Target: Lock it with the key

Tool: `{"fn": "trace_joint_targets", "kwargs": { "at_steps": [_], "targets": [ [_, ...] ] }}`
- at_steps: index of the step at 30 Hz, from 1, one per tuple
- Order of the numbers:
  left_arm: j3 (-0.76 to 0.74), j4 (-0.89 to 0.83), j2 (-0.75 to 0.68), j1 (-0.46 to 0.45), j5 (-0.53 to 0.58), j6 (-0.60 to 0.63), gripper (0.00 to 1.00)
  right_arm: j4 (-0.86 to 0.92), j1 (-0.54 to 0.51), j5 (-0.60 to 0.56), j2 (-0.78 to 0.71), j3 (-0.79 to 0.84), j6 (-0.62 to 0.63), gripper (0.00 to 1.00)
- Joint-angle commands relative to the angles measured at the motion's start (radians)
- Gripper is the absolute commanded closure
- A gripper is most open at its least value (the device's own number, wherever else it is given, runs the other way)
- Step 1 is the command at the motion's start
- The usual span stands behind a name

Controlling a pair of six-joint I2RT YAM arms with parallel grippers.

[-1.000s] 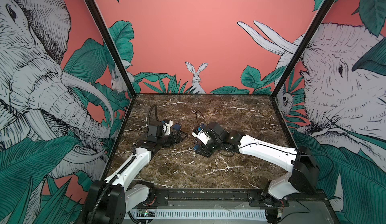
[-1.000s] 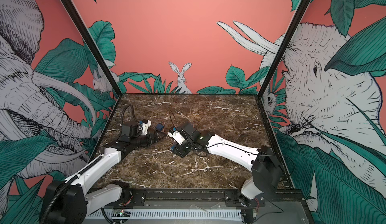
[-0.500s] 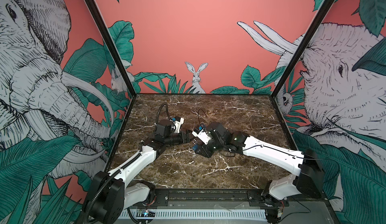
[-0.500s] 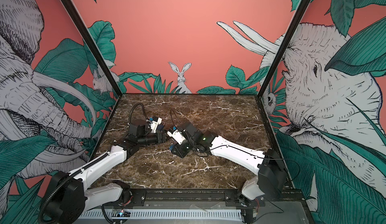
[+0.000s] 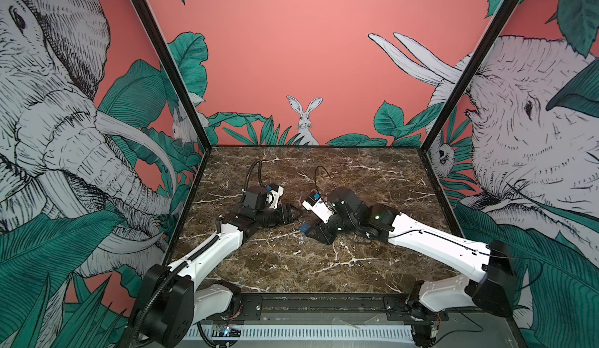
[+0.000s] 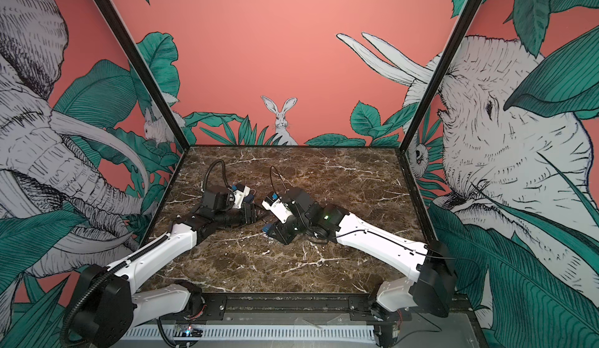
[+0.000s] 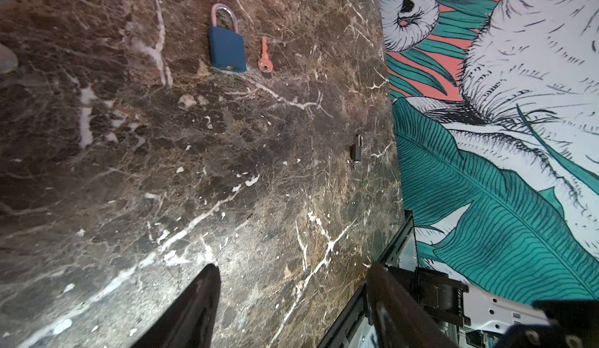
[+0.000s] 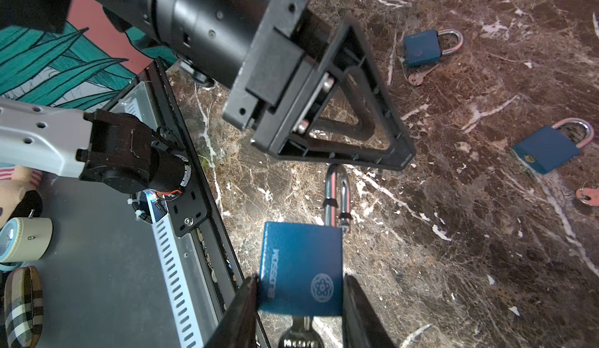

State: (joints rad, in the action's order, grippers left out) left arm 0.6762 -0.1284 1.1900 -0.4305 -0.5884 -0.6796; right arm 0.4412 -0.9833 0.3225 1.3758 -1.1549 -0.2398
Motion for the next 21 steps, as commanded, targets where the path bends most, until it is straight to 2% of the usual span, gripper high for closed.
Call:
{"fn": "trace_joint_targets", "kwargs": {
  "at_steps": [1,10,14,21],
  "targets": [
    [0.029,-0.029,0.009,-0.004,0.002,0.01,0.3,-0.026,-0.005,-0.014,-0.029,-0.016,0.002,0.92],
    [0.022,0.014,-0.02,-0.004,0.047,-0.026,0.31,-0.047,-0.003,-0.006,-0.015,-0.003,0.005,0.93],
    [0.043,-0.069,-0.033,0.004,0.083,0.023,0.32,-0.041,-0.002,-0.02,-0.025,-0.01,0.014,0.94],
    [-0.028,0.008,-0.079,0.078,0.033,-0.004,0.32,-0.035,0.0,-0.016,-0.01,-0.015,0.021,0.95]
  ]
}}
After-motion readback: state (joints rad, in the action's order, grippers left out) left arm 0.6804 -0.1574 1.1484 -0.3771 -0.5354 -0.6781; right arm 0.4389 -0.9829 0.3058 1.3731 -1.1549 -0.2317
